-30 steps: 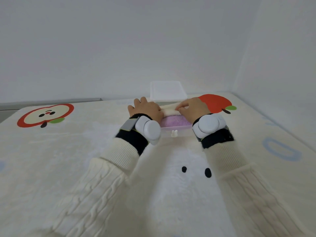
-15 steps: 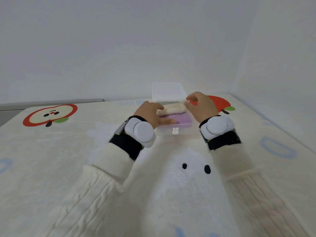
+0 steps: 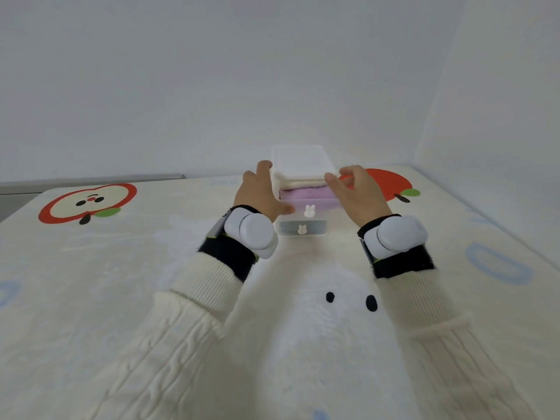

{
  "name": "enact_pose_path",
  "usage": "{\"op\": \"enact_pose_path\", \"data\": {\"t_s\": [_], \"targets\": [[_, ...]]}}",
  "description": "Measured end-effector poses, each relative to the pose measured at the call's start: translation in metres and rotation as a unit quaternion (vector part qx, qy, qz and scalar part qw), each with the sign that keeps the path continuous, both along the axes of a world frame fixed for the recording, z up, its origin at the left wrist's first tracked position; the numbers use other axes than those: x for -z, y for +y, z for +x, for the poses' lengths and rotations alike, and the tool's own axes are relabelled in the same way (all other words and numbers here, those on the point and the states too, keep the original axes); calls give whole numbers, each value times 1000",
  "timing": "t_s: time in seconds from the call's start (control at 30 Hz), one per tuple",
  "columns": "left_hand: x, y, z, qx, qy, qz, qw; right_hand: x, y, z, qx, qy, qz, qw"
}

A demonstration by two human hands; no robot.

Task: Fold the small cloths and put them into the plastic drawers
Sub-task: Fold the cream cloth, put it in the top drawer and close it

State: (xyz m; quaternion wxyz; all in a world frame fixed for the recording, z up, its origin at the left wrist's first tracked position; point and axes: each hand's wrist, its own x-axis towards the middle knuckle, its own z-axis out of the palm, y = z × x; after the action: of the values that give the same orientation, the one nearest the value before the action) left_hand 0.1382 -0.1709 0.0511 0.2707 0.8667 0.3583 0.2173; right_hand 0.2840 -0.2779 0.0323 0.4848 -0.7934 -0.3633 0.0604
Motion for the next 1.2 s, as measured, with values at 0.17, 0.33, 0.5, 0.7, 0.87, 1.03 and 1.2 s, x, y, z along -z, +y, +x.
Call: {"op": "enact_pose_path", "data": {"t_s": [0.17, 0.33, 0.5, 0.7, 0.87, 1.03, 1.2], "targets": [[7, 11, 20, -48, 10, -11, 999, 11, 11, 9, -20, -1, -39, 999], [18, 29, 37, -65, 46, 1, 997, 23, 27, 26, -22, 37, -37, 998], [27, 37, 44, -7, 17, -34, 999, 24, 36, 34, -82, 124, -20, 989], [28, 46, 53, -22, -45, -57, 997, 20, 54, 38, -67, 131, -8, 989], [28, 81, 58, -48, -59, -63, 995, 23, 90, 42, -76, 120, 31, 989], [20, 129, 80, -47, -52, -88, 994, 22, 144, 56, -44, 118, 24, 992], [11, 177, 106, -60, -42, -133, 988, 18, 193, 76, -15, 138, 7, 990]]}}
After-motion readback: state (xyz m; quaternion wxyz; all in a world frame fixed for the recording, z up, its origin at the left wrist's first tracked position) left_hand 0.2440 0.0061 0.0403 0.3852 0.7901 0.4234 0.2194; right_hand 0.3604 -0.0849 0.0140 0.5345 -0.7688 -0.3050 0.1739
